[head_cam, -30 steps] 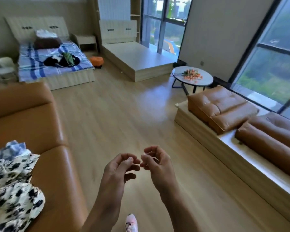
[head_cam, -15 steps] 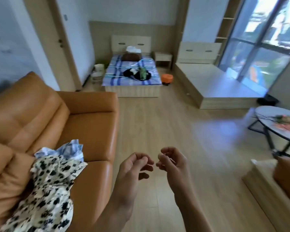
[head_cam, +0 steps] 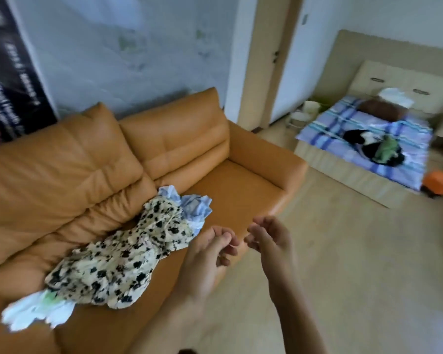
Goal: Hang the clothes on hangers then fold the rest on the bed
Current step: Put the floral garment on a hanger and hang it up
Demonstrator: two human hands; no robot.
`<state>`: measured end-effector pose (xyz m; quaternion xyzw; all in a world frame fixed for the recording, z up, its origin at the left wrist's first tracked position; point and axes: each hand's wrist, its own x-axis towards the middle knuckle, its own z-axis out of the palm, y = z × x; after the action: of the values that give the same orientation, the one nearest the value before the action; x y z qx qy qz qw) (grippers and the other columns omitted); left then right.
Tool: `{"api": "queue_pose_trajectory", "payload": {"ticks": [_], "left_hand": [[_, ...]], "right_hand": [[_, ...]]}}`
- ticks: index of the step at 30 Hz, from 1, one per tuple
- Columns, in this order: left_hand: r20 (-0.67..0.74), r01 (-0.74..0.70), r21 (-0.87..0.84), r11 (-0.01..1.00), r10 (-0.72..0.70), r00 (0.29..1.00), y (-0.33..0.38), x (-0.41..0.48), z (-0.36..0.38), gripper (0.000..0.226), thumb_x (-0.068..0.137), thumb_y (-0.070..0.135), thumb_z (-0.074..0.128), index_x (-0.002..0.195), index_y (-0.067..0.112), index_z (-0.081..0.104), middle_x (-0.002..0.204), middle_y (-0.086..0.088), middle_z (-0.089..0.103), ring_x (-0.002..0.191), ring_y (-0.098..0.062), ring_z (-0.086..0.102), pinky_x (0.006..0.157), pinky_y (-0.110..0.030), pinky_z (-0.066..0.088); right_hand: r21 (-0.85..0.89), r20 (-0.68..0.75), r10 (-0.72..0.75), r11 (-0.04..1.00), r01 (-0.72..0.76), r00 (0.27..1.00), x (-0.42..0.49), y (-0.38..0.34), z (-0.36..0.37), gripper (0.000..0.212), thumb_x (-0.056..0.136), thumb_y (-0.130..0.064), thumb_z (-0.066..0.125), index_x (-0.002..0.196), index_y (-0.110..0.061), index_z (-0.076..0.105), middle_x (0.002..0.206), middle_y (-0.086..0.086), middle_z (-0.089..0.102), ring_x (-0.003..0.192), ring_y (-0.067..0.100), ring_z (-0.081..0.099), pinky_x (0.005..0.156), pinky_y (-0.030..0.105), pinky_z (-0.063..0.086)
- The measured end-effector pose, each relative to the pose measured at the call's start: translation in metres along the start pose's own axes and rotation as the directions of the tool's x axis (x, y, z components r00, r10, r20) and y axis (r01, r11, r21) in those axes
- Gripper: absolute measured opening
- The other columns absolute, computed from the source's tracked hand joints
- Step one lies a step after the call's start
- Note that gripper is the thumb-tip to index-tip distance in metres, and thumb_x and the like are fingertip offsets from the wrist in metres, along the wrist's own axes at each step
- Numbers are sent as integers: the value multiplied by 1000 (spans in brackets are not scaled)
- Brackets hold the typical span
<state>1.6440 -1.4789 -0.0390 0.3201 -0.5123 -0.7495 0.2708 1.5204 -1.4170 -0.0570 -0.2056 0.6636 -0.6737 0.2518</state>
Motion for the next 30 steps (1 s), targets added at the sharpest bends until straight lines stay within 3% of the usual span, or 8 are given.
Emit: {"api": "queue_pose_trajectory", "payload": {"ticks": [3, 6, 11, 18, 22, 24, 26, 30], "left_hand": [[-170, -11, -52, 999, 2, 985, -3, 36, -8, 16, 88, 20, 59, 92, 5, 63, 82, -9, 65, 81, -22, 58, 67, -30, 40], [-268, 6, -72, 997, -25, 963, -12, 82, -17, 26, 75, 29, 56, 88, 9, 66, 82, -9, 69, 80, -21, 62, 72, -35, 40], [-392, 20, -129, 991, -69, 917, -22, 175, -35, 26, 75, 34, 57, 85, 12, 68, 81, -7, 72, 78, -20, 66, 73, -35, 46], [-535, 18, -192, 981, -120, 837, -2, 296, -76, 23, 76, 36, 57, 80, 16, 67, 80, 1, 70, 74, -14, 63, 68, -29, 45], [-662, -20, -200, 980, -120, 740, 4, 334, -107, 18, 97, 18, 55, 85, 14, 67, 84, -4, 69, 76, -16, 63, 67, -28, 45], [-721, -16, -207, 978, -142, 679, 1, 344, -121, 19, 100, 14, 52, 88, 12, 66, 82, -2, 69, 73, -14, 62, 66, -28, 45], [-778, -8, -220, 976, -170, 605, -6, 354, -134, 19, 99, 14, 52, 86, 13, 66, 76, 3, 69, 65, -8, 61, 59, -23, 44], [-867, -29, -276, 961, -236, 438, -25, 367, -151, 19, 99, 18, 56, 83, 13, 67, 70, 5, 68, 64, -10, 61, 64, -29, 45]], "right_hand": [[2, 151, 31, 1000, -31, 988, 43, 12, 21, 5, 90, -8, 68, 92, -12, 65, 79, 2, 63, 66, 14, 62, 66, 26, 53], [-52, 281, 76, 997, -63, 957, 83, 29, 40, 15, 94, 4, 61, 89, -11, 63, 76, 5, 62, 64, 16, 59, 61, 23, 50], [-151, 389, 126, 986, -72, 913, 170, 43, 75, 11, 94, 6, 60, 90, -4, 60, 73, 6, 59, 61, 15, 56, 57, 19, 48], [-282, 497, 178, 959, -36, 849, 293, 54, 130, 7, 95, 0, 62, 93, -7, 63, 79, 4, 64, 68, 18, 62, 65, 28, 50], [-319, 571, 264, 944, -86, 777, 336, 73, 170, 6, 96, -3, 62, 96, -9, 64, 86, 8, 64, 68, 17, 63, 69, 31, 49], [-342, 615, 314, 933, -114, 723, 351, 86, 189, 3, 93, -7, 65, 95, -9, 64, 85, 7, 64, 69, 18, 63, 69, 32, 50], [-384, 649, 370, 913, -134, 665, 367, 102, 211, 12, 88, -15, 68, 96, -7, 64, 83, 6, 64, 69, 17, 64, 68, 30, 50], [-518, 699, 504, 846, -126, 507, 390, 151, 253, 3, 95, -7, 64, 94, -8, 62, 81, 7, 62, 63, 13, 61, 63, 28, 47]]}}
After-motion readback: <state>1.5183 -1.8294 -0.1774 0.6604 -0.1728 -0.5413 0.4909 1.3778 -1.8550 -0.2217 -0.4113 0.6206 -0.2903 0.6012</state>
